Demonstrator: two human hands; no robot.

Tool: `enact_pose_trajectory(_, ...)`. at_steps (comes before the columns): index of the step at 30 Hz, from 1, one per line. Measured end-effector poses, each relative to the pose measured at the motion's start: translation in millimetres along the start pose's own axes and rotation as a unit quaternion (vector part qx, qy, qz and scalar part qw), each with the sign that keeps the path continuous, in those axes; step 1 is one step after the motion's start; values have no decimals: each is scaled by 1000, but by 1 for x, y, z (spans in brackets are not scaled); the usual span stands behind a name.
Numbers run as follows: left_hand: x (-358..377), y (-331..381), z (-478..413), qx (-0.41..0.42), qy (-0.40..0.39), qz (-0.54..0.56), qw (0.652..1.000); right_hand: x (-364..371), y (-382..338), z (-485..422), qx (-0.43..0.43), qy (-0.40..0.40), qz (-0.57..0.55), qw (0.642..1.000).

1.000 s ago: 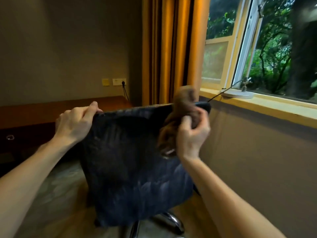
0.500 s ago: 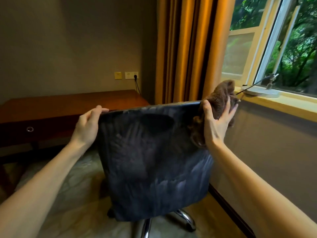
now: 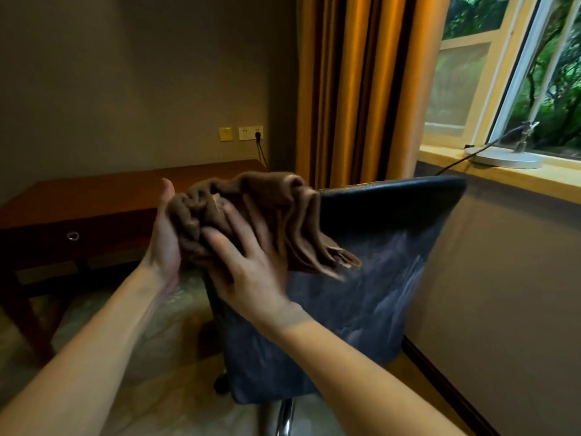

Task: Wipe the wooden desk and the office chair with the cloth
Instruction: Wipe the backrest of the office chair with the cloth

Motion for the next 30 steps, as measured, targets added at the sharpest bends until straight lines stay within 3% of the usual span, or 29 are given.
enact_pose_trajectory(4,1,-3,2,-45,-37,20,998,-51,13,-16,-78,15,-40,996)
enact_pose_trajectory(7,-3,-12,-1,-40,-27,-8,999,-119,40,-29,-50,116,39,991)
enact_pose_trajectory(9,-7,-17,-1,-37,-4,4,999,-143,58,-36,-22,122,71,990)
enact_pose_trajectory(13,-7,-18,3,-42,-16,56,997,-119,82,-32,12,19,163,986)
enact_pose_trajectory(17,-5,-21,5,-61,-34,84,994,-87,67,-27,45,75,212,973)
enact_pose_trajectory(20,1,-21,7,-59,-66,117,989,-57,39,-27,-7,91,174,981)
enact_pose_trajectory(25,-3,-20,8,-44,-51,208,976,2,2,-7,-114,-16,70,991)
enact_pose_trajectory(28,-15,-28,10,-67,-41,186,979,5,4,2,-187,-110,96,972)
enact_pose_trajectory(30,-30,-35,9,-87,-38,177,980,-7,10,4,-237,-132,106,957)
Point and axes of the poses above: each hand's wrist, its own z-axis away from the middle knuckle, its own x-axis out of the palm, y = z × x, the point moved 5 cm from there along -z, towards the middle knuckle
